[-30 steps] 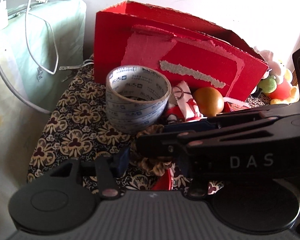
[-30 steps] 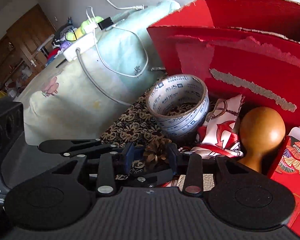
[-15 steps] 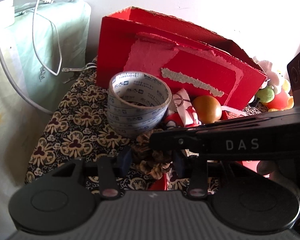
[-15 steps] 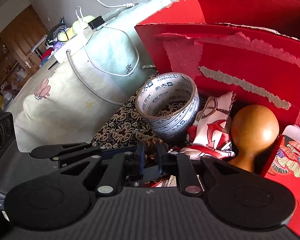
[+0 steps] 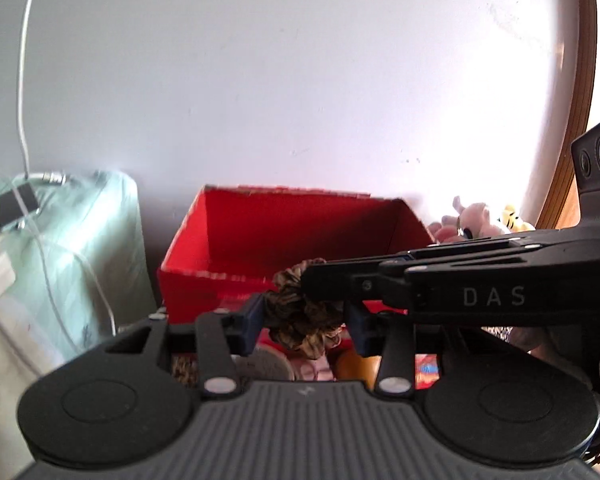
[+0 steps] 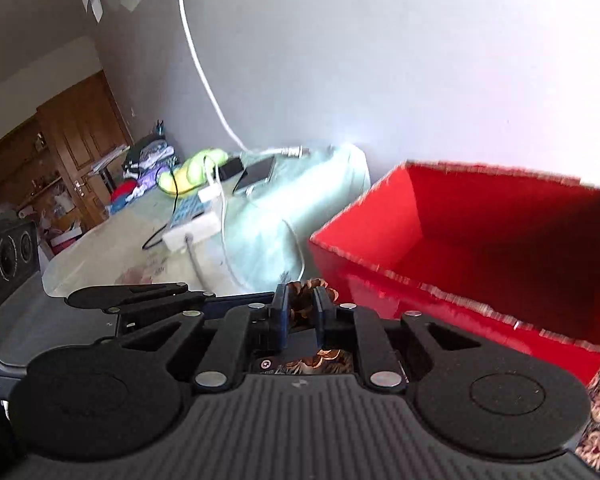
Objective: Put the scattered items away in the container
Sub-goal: 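Lift the pine cone over the red box rim and release it inside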
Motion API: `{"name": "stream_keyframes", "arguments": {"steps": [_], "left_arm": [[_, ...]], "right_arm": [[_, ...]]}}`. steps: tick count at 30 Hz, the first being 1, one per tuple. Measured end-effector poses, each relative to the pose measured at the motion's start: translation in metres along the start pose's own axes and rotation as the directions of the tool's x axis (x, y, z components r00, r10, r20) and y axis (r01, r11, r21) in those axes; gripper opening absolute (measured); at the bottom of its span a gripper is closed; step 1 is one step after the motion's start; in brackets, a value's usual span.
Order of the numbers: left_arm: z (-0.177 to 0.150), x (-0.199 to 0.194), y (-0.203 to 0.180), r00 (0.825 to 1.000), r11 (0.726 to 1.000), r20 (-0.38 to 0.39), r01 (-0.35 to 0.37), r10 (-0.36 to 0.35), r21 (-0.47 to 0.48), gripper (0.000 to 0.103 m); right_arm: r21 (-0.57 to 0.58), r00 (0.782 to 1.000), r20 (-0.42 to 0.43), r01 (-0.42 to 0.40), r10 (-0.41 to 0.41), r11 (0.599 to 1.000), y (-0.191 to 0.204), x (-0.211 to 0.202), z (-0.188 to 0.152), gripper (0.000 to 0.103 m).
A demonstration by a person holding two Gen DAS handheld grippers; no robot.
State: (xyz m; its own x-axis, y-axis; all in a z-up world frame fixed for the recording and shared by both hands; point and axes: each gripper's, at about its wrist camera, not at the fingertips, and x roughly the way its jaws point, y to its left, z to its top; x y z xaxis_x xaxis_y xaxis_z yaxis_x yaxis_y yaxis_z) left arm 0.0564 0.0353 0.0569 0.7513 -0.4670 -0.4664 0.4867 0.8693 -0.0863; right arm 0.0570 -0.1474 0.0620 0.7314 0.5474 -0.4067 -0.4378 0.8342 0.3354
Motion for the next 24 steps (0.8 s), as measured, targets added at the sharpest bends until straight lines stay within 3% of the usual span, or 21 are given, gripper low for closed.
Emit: {"name": "stream_keyframes", "arguments": {"steps": [6,10,13,19,23,24], "left_arm": [[0.053,0.054,0.001,1.0,0.994,0.006,0.012,-0.013,0.107,0.044],[0.077,0.104,0.015,0.998,0.994,-0.055,0.035,-0.03,0.1,0.045],[0.084,0.146,0.027,0.991,0.995,-0.132,0.04,-0.027,0.092,0.045],[0.081,0.217,0.047,0.952,0.994,-0.305,0.006,0.027,0.108,0.047],[0.074,0.246,0.056,0.917,0.99,-0.385,-0.062,0.107,0.127,0.053],[0.07,0.252,0.058,0.905,0.987,-0.404,-0.085,0.133,0.136,0.05]], "right_arm": [[0.033,0.996,0.056,0.065,-0.067,0.997,-0.033,0.014,0.047,0.014],[0.098,0.994,0.035,0.095,-0.099,0.991,-0.063,0.044,0.069,0.014],[0.165,0.993,-0.026,0.121,-0.118,0.979,-0.089,0.076,0.078,0.014],[0.335,0.976,-0.192,0.166,-0.105,0.928,-0.133,0.142,0.079,0.015],[0.347,0.949,-0.288,0.225,-0.125,0.91,-0.144,0.177,0.077,0.014],[0.336,0.939,-0.317,0.245,-0.136,0.91,-0.145,0.185,0.075,0.014]]}}
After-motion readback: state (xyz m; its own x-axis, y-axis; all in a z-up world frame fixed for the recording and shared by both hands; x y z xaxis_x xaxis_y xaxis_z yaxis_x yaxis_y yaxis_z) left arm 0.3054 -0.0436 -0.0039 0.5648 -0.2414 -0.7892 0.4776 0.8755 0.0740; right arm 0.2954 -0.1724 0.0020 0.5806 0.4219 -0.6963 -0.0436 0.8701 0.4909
